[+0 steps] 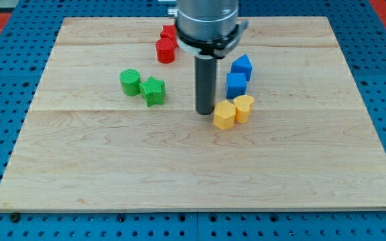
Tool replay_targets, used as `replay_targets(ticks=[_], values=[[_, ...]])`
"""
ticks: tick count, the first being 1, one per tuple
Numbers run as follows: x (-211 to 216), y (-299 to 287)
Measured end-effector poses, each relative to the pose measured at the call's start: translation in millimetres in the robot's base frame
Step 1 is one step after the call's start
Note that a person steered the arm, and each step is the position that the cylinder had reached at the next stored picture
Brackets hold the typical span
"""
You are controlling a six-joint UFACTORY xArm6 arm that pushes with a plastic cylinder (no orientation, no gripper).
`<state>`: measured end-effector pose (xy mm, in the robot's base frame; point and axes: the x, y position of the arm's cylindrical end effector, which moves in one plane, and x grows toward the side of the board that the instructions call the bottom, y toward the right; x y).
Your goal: Push the cube to the right side slightly
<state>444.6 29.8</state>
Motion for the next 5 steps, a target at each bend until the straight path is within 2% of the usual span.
replay_targets(ticks=[1, 3, 4, 5], values=[[44.5, 23.4], [82.8, 48.5], [120.3, 96.4], [48.8, 168.6]])
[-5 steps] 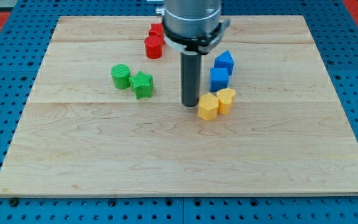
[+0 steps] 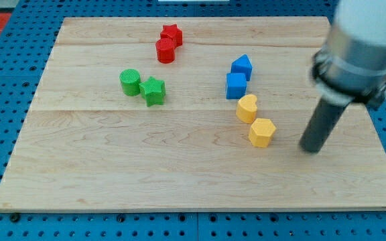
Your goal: Push the cube to the right side slightly
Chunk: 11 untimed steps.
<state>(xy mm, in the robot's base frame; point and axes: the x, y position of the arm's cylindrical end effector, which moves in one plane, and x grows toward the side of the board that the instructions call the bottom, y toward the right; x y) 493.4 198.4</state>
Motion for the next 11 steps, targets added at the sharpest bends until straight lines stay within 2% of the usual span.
replay_targets(ticks=[1, 2, 5, 6, 7, 9, 11], values=[[-93.6, 3.0], [-146.3, -18.0], [-163.6, -90.2], [-180.5, -92.0], [-191.3, -125.0], [-194.3, -139.8], [-146.3, -166.2]])
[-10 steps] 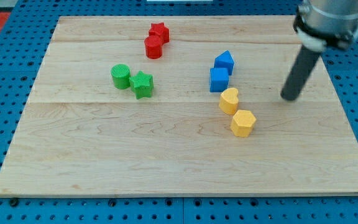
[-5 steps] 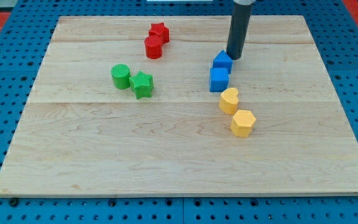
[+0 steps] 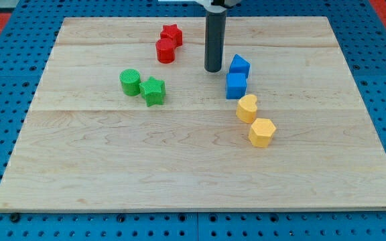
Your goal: Push the cube to the right side slightly
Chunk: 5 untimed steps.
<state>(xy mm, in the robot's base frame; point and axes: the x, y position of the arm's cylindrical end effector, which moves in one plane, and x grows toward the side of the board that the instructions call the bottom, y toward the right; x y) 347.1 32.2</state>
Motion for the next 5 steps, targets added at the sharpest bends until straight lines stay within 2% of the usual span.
replay_targets(ticks=[1, 2, 3, 4, 5], values=[[4.2, 1.8], [26.5, -4.0], [34.0, 22.5], [33.2, 21.2], [33.2, -14.9]])
